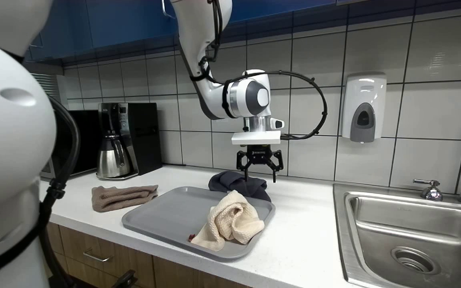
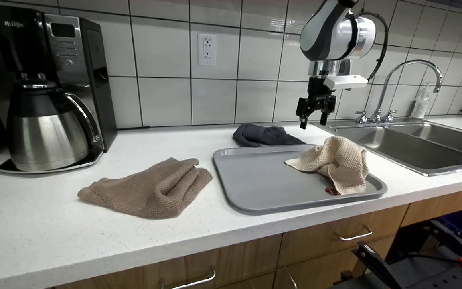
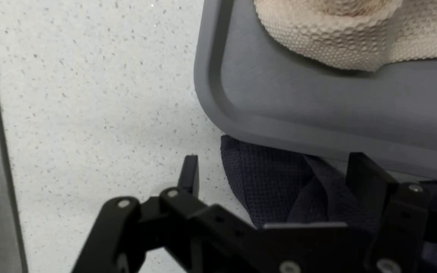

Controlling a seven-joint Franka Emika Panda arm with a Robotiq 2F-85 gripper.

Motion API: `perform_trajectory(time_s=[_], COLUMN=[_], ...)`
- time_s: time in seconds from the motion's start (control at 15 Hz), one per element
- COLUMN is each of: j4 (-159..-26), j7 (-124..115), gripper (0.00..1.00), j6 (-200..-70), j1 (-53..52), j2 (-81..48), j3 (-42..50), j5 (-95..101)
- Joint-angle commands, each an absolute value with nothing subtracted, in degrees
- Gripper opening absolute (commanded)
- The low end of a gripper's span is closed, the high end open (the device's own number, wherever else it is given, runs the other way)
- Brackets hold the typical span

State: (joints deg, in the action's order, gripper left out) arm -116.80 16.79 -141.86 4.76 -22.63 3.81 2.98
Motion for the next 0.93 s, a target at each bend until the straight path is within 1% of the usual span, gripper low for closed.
perform_trajectory(time_s=[0.0,0.4,0.87], j4=[-112.14,-107.14,-101.48], j7=[18.09,21.92,20.56], gripper=[1.00,1.00,1.00], j6=[-142.87,-142.28,-142.90], j1=[5.79,6.53,6.75], j2=[-26.57,-30.59,-35.78], j3=[2.05,-0.27,-1.93], j5=[3.25,3.00,0.82])
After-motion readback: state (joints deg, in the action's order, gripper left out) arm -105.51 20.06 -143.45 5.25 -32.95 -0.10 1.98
